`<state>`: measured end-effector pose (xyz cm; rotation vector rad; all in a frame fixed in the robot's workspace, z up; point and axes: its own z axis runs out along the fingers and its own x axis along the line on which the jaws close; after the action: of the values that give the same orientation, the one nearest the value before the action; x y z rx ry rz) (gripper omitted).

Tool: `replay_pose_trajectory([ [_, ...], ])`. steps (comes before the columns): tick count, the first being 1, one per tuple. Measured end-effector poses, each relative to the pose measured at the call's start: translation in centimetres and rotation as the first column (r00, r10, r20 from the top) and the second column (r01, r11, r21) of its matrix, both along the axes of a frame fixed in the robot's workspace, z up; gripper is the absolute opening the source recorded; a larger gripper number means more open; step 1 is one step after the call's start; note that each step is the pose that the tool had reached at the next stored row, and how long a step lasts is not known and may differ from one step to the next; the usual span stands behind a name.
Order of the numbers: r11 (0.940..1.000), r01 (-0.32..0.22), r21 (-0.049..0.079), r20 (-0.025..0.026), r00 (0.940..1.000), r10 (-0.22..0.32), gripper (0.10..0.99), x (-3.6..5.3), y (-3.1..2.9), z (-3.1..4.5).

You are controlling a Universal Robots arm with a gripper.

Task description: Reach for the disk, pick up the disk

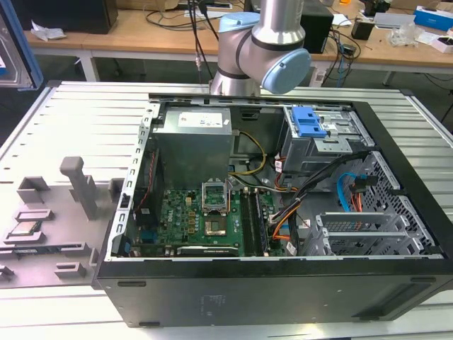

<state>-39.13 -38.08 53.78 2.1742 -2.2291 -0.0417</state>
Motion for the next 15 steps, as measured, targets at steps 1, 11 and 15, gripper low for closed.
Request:
replay_pose_trajectory([
  [1, 1.0000, 0.000, 0.000, -0.0001, 1.0000, 0.000, 0.365, 0.00, 0.01, 0.34],
  [11, 1.0000, 0.000, 0.000, -0.0001, 1.0000, 0.000, 0.365, 1.04, 0.02, 0.79],
  [15, 1.0000, 0.000, 0.000, -0.0003, 1.0000, 0.000, 0.365, 3.01, 0.02, 0.79],
])
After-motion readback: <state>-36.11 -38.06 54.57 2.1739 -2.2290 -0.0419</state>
